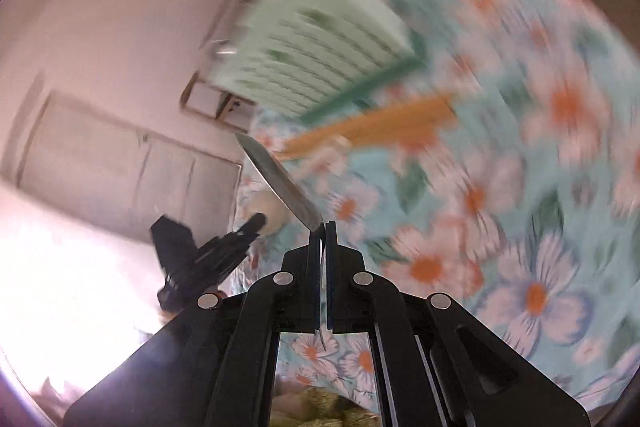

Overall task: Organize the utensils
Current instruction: 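Lift the metal spoon with the right tool while the left tool carries the ladle toward the basket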

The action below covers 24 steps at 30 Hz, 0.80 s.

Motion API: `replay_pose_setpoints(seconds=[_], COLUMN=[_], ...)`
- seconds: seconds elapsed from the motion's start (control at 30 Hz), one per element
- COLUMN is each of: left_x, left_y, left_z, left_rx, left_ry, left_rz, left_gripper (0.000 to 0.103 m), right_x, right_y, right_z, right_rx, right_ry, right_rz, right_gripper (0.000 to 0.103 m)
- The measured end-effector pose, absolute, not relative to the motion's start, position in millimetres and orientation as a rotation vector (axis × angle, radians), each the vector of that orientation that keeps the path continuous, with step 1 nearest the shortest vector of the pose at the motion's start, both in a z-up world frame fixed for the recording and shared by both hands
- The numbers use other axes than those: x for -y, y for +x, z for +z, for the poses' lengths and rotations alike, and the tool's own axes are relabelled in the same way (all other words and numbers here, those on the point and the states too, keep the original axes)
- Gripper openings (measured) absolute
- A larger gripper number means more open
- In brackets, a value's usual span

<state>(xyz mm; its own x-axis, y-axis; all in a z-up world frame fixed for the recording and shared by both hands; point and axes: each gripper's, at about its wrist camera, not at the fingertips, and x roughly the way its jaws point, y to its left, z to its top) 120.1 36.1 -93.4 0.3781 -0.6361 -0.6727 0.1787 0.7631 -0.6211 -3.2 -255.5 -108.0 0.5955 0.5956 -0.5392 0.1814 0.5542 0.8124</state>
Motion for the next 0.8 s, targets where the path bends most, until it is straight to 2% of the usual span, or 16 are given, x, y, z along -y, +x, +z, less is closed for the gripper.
replay_pose_setpoints(seconds=[0.07,0.13,0.2,0.3,0.6,0.8], left_x=[-36.2,-35.5,-35.1,-32.4,-28.2,-22.4], left_y=[119.4,118.9,119.0,120.2,120.1,120.1], left_z=[-93.9,-93.7,-93.5,-93.0,-91.1,-91.2], left_rx=[-1.068,-1.072,-1.074,-1.076,-1.086,-1.097], left_ry=[-0.492,-0.48,-0.473,-0.462,-0.423,-0.408], left_rz=[-0.543,-0.538,-0.537,-0.533,-0.514,-0.493], left_gripper=[0.012,0.013,0.014,0.016,0.017,0.017], right_x=[257.3,257.7,258.1,262.9,306.2,304.1], right_y=[-1.7,-2.2,-6.0,-12.0,-14.6,4.4], right_z=[-124.4,-128.2,-122.0,-108.6,-118.6,-127.9], right_rx=[-0.956,-0.975,-0.959,-0.935,-0.904,-0.909], right_ry=[1.018,0.994,0.947,0.873,0.871,0.85], right_rz=[0.263,0.227,0.212,0.182,0.106,0.132], right_gripper=[0.003,0.011,0.032,0.05,0.049,0.034])
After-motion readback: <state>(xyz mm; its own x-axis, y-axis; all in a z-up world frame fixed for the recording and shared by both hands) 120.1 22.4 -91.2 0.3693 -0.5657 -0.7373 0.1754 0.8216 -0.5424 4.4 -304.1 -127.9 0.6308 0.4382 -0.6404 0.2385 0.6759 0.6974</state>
